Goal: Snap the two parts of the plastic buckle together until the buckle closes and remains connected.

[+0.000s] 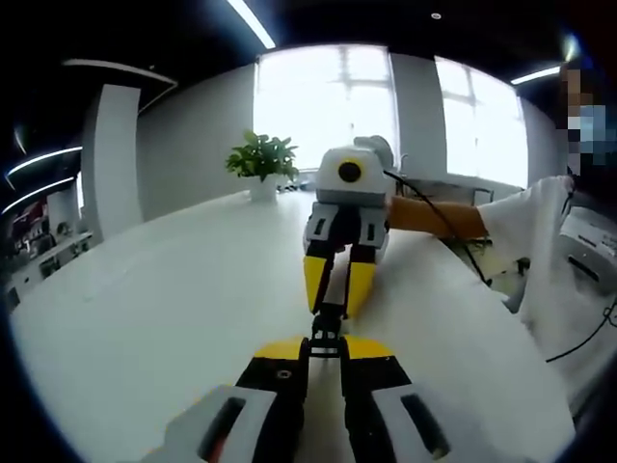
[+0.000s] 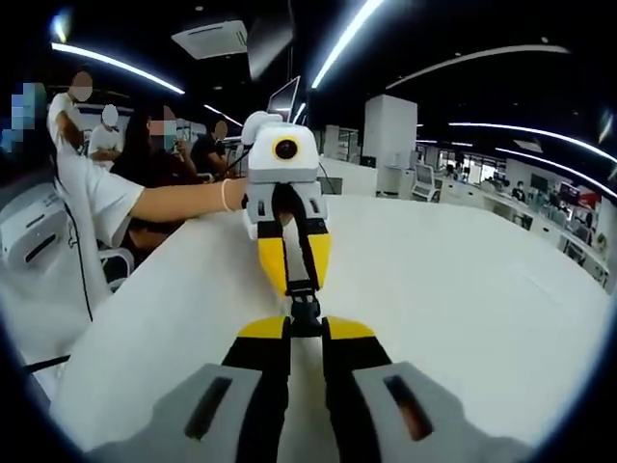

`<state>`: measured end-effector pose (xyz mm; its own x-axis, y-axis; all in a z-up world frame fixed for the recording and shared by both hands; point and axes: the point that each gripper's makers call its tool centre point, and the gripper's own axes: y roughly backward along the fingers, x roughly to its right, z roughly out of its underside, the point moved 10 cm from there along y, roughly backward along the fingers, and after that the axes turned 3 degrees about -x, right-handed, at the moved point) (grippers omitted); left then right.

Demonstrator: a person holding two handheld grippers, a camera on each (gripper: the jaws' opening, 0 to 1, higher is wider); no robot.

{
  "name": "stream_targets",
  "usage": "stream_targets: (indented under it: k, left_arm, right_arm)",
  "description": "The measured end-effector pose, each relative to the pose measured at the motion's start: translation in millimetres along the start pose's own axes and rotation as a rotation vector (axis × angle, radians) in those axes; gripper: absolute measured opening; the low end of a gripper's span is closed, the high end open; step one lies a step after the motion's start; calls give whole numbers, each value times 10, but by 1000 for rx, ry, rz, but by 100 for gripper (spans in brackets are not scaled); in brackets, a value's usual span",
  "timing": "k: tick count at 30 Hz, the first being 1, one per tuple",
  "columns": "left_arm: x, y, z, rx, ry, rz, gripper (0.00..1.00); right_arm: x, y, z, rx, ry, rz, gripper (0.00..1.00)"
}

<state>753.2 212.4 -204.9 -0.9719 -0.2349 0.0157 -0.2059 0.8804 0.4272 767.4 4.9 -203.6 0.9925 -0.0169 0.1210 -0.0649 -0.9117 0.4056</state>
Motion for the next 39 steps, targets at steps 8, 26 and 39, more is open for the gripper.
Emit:
stream_targets:
  k: [8,26,39]
  left_arm:
    - [10,-15,45,15,1,58,11]
    - [15,-132,79,-59,-22,44,11]
    - [68,-124,96,-46,-12,43,12]
  right_arm:
    - [-24,-5,16,-12,77,-30,12]
    - [-17,-87,52,-55,76,-42,12]
    - [-10,-87,44,-53,59,-41,13]
